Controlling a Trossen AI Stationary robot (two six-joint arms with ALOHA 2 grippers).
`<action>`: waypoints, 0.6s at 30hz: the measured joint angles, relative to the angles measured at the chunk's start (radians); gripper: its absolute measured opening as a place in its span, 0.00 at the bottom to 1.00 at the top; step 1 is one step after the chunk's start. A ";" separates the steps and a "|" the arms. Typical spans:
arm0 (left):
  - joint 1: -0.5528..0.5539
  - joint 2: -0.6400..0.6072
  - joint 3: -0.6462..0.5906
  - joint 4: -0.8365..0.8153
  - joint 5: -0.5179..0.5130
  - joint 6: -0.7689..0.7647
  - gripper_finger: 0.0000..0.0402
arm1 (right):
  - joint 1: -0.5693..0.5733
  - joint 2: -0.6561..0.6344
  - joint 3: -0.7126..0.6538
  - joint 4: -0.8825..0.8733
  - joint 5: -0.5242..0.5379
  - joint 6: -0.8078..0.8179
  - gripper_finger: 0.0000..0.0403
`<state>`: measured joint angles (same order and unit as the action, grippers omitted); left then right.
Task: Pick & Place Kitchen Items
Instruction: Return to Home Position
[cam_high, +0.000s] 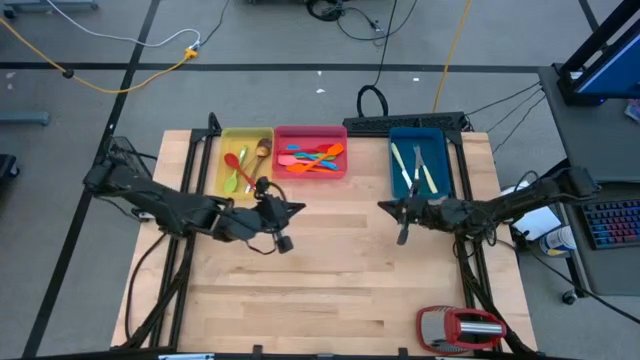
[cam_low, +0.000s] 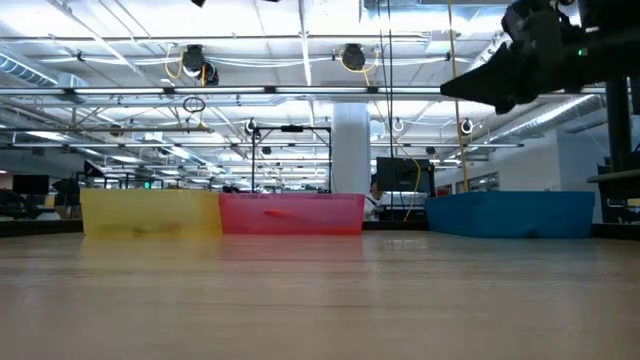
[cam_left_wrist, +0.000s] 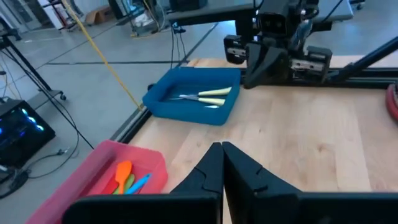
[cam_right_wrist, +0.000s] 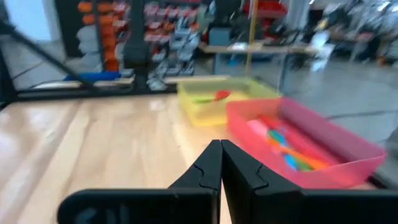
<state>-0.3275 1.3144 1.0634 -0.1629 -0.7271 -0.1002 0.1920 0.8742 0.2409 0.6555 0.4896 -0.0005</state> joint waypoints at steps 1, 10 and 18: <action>-0.007 -0.014 0.000 -0.018 -0.003 0.001 0.00 | 0.010 -0.014 0.026 -0.069 -0.014 0.021 0.00; -0.042 -0.136 -0.001 -0.180 -0.041 -0.011 0.00 | 0.092 -0.082 0.169 -0.284 -0.074 0.012 0.00; -0.066 -0.315 -0.148 -0.169 -0.079 -0.052 0.00 | 0.130 -0.209 0.187 -0.378 -0.075 -0.019 0.00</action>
<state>-0.3940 0.9991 0.9149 -0.3324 -0.8059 -0.1518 0.3222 0.6653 0.4274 0.2779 0.4146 -0.0196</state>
